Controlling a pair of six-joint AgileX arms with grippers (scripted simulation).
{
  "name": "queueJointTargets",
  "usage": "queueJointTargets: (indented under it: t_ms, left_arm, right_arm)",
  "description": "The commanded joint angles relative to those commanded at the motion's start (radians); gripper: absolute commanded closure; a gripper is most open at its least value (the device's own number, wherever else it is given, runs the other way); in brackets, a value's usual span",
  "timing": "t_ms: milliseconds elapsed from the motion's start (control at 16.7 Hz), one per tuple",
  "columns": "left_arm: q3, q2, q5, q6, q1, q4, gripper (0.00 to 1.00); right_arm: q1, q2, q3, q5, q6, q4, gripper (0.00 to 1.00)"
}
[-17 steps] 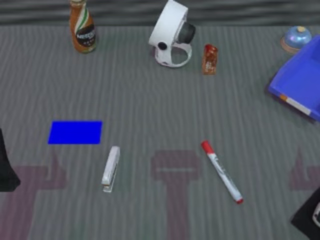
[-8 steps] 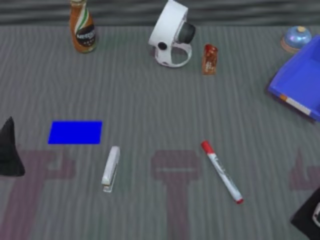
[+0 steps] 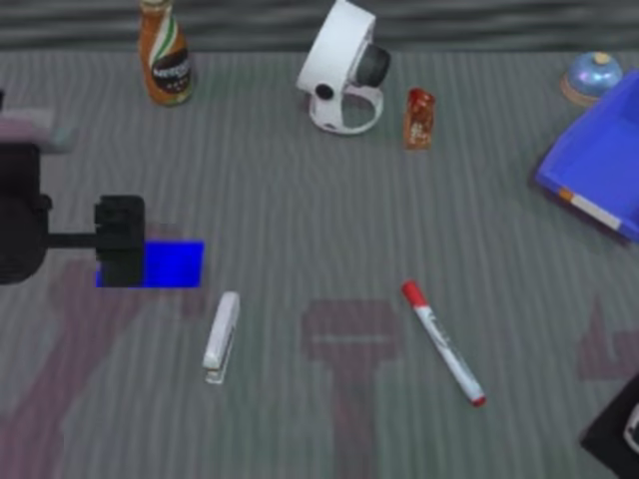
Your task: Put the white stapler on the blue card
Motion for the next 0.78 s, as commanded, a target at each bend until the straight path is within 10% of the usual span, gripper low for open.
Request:
queueJointTargets:
  t_ms: [780]
  left_arm:
    - [0.625,0.802,0.003,-0.152,-0.218,-0.461,0.00]
  right_arm:
    - [0.000,0.000,0.000,0.000,0.000,0.000,0.00]
